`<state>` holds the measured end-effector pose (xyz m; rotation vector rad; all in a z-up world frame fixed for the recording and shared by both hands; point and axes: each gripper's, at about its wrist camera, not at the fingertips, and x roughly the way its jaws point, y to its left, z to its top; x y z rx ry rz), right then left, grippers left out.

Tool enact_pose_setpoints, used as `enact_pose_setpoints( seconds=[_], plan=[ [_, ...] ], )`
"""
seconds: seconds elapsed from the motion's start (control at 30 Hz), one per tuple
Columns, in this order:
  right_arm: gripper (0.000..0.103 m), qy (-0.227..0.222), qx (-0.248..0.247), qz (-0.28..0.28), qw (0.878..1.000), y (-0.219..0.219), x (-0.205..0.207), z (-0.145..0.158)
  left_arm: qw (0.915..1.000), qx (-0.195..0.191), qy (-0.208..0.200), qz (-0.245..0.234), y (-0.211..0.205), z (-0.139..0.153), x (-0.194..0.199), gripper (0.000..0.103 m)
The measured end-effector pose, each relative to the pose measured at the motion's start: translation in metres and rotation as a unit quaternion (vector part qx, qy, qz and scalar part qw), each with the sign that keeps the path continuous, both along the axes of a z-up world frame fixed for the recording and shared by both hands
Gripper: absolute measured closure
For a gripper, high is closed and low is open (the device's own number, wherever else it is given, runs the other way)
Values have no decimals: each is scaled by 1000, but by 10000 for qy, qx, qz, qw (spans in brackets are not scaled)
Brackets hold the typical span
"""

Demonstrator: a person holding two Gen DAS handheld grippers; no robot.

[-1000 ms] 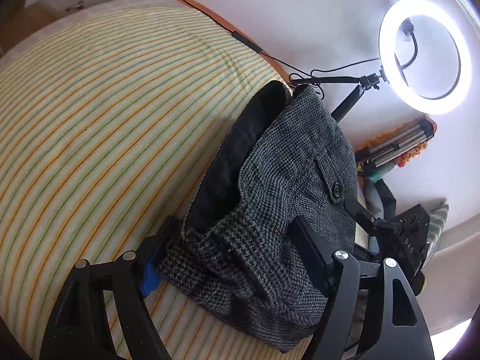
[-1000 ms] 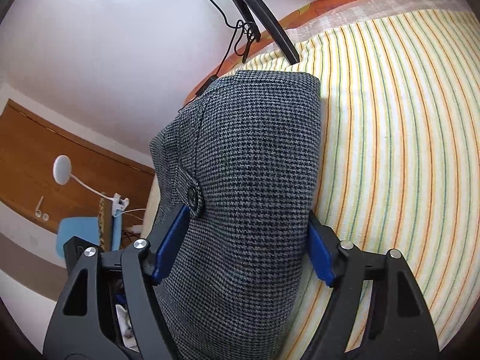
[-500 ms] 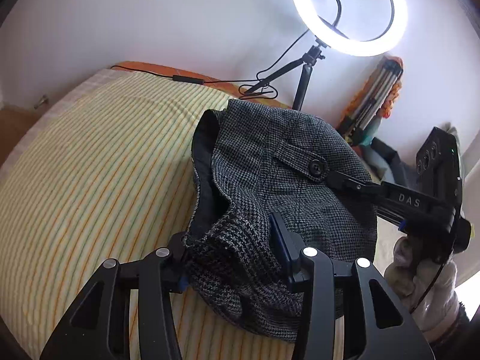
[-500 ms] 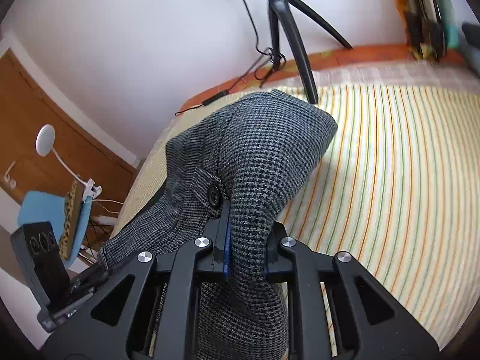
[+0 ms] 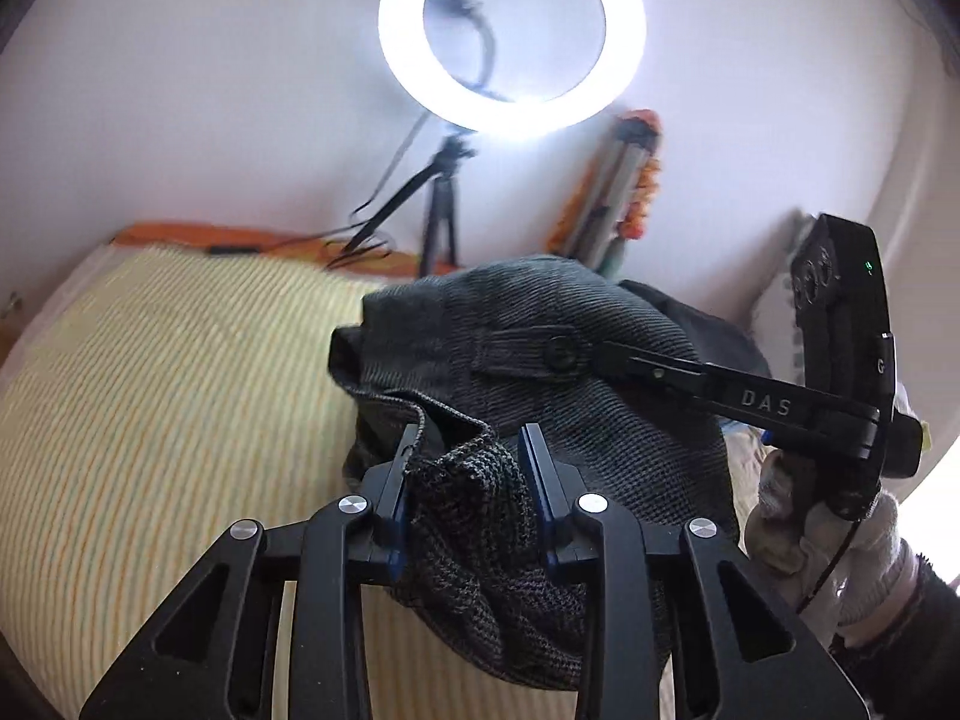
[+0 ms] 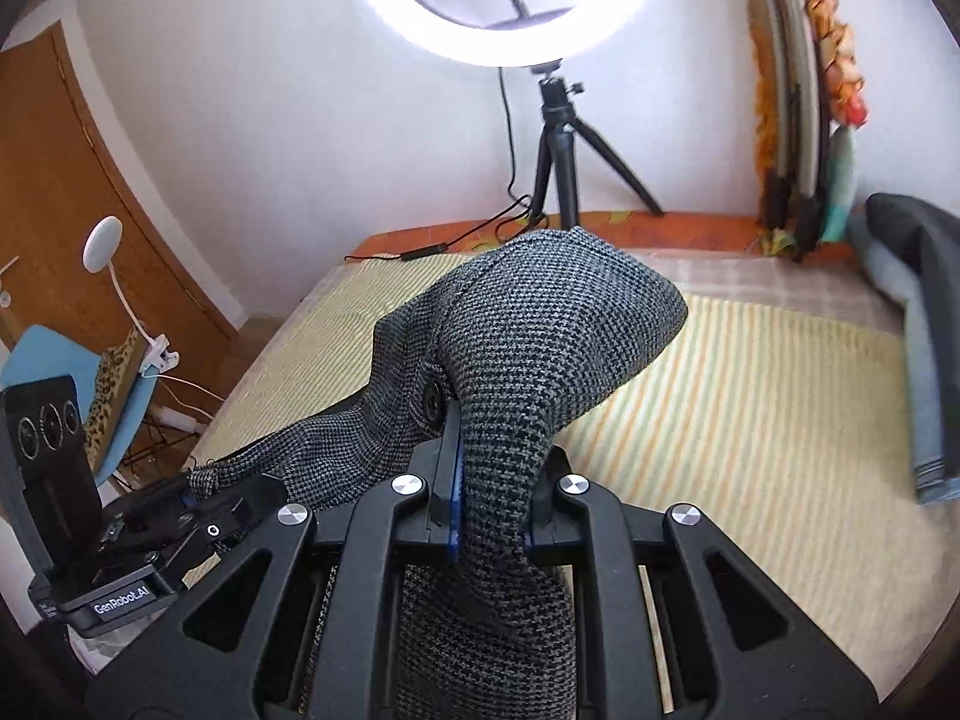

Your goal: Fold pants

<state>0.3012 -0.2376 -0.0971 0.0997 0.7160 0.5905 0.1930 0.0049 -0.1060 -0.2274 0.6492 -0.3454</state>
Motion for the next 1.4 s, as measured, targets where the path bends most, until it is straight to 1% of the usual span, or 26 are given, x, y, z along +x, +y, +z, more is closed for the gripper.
enact_pose_setpoints(
  seconds=[0.03,0.07,0.13,0.17,0.27,0.4,0.47,0.6,0.67,0.8,0.93,1.03,1.13,1.23,1.33,1.4],
  plan=[
    [89,-45,-40,-19,10000,-5,-2,4,9999,68,-89,-93,-9,2,0,76],
    [89,-85,-115,-64,9999,-12,-3,7,9998,12,-73,-192,-17,3,3,76],
    [89,-116,-200,-141,9996,-20,-5,10,9991,-252,154,-296,-23,-3,11,79],
    [89,-159,-274,-174,9993,-26,-7,11,9987,-320,239,-307,-25,-7,15,79],
    [89,-340,-465,-229,9981,-42,-11,15,9984,-305,271,-401,-39,-7,17,81],
    [90,-459,-553,-287,9970,-65,-9,26,9977,-304,106,-593,-61,4,18,81],
    [90,-549,-596,-332,9962,-76,-7,37,9971,-351,62,-672,-74,9,22,81],
    [90,-813,-852,-433,9921,-96,-3,63,9959,-401,-89,-807,-98,24,38,81],
    [90,-933,-906,-511,9902,-114,4,79,9950,-449,-196,-874,-115,37,48,81],
    [90,-1109,-924,-677,9872,-153,23,105,9924,-394,-482,-1063,-156,60,69,81],
    [90,-1184,-966,-819,9849,-198,52,123,9900,-512,-542,-1200,-194,72,99,81],
    [90,-1247,-1133,-887,9817,-227,77,131,9884,-563,-605,-1276,-227,77,122,81],
    [90,-1292,-1241,-865,9800,-256,101,135,9872,-535,-698,-1334,-258,78,144,81],
    [90,-1293,-1301,-755,9801,-282,121,129,9868,-584,-691,-1341,-288,70,159,81],
    [90,-1103,-1345,-690,9823,-312,145,107,9880,-657,-558,-1283,-313,51,169,81],
    [90,-760,-1157,-638,9883,-336,165,85,9899,-614,-387,-1219,-330,30,176,81]
  ],
)
